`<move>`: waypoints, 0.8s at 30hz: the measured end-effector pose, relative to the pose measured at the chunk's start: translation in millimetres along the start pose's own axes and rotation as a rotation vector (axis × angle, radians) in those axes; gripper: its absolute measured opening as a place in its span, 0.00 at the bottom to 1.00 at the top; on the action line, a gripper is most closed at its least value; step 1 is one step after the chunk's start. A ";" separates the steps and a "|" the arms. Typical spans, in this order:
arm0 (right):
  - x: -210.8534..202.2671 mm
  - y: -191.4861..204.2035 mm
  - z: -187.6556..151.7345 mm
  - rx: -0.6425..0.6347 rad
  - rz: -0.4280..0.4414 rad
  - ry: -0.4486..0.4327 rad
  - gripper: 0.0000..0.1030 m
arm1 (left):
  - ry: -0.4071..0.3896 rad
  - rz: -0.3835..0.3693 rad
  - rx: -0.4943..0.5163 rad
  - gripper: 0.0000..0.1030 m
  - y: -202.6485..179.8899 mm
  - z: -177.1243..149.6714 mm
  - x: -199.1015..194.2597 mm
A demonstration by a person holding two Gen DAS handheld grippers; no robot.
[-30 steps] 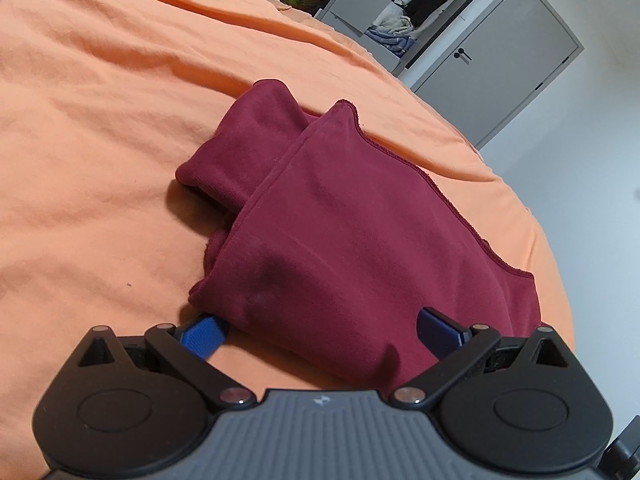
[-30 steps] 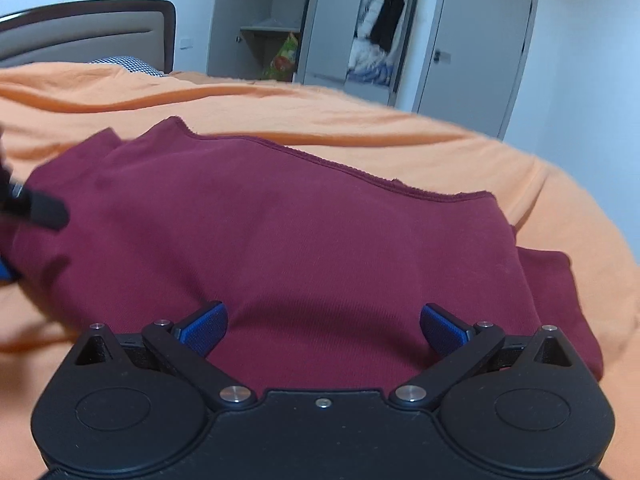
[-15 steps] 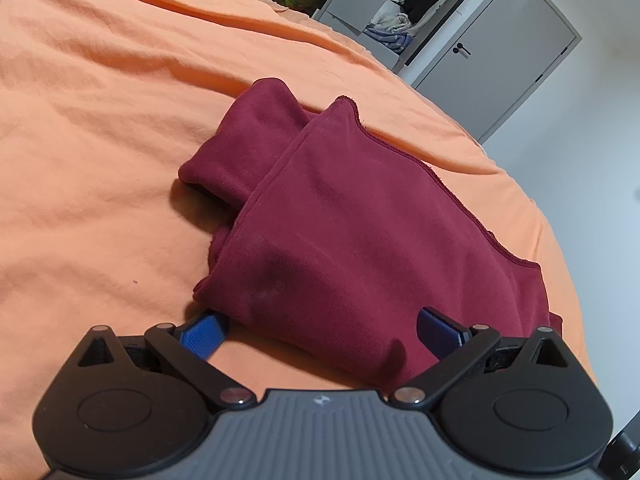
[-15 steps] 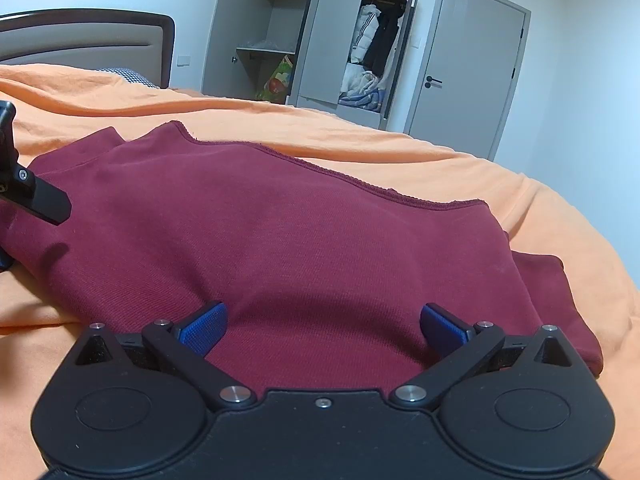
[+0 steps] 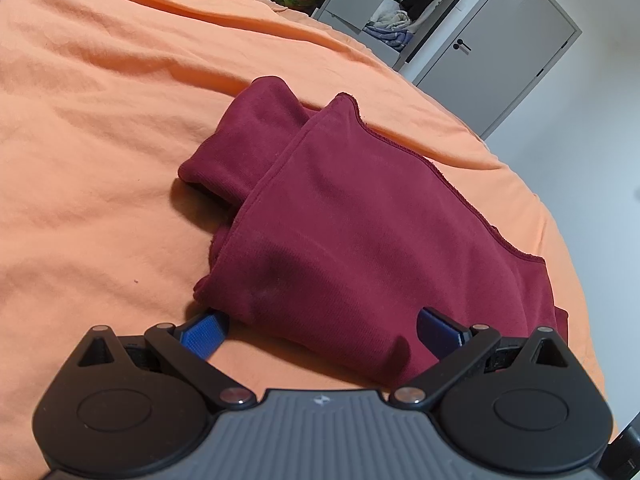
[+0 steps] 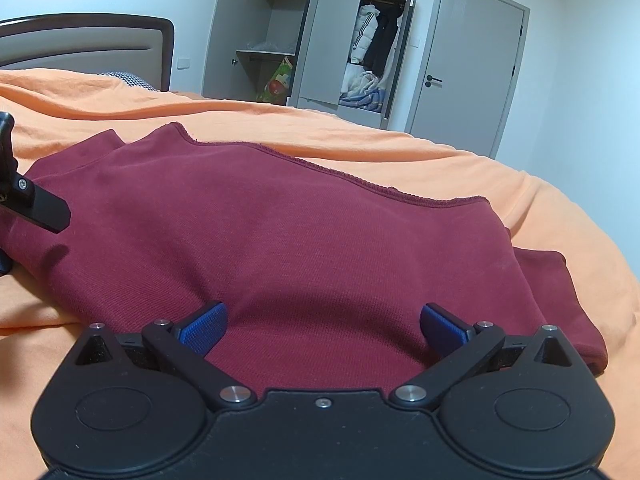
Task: Fold small clothes
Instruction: 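Close the left tool on the folded shirt edge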
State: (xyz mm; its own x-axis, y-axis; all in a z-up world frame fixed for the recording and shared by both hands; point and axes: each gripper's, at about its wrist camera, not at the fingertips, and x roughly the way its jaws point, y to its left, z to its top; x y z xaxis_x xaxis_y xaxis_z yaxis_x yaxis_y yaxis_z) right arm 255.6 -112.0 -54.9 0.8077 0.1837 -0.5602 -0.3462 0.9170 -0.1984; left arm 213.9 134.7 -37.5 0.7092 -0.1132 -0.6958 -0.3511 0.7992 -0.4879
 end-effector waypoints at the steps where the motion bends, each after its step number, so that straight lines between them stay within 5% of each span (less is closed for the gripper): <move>1: 0.1 0.2 0.0 0.000 0.000 0.000 1.00 | -0.013 0.013 -0.009 0.99 0.7 0.2 -1.6; 6: 0.3 -0.1 0.3 0.004 0.003 0.001 1.00 | -0.117 0.105 -0.070 0.87 8.9 2.7 -10.3; 11: 0.1 -0.1 0.1 0.007 0.004 0.000 1.00 | -0.133 0.104 -0.098 0.66 19.8 4.3 -8.2; 17: 0.3 -0.2 0.0 0.007 0.004 -0.001 1.00 | -0.147 0.063 -0.120 0.62 27.9 5.9 -0.6; 20: 0.2 -0.4 -0.1 0.008 0.005 0.000 1.00 | -0.134 0.038 -0.147 0.28 31.3 9.1 1.5; 24: 0.6 1.0 -0.4 0.009 0.005 -0.001 1.00 | -0.134 0.018 -0.152 0.28 32.9 10.5 5.2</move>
State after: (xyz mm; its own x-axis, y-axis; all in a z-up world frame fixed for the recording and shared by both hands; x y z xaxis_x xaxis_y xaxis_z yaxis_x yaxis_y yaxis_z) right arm 255.6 -111.1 -55.7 0.8066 0.1886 -0.5603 -0.3458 0.9192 -0.1883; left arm 212.4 166.5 -51.6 0.7735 -0.0115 -0.6337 -0.4458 0.7008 -0.5569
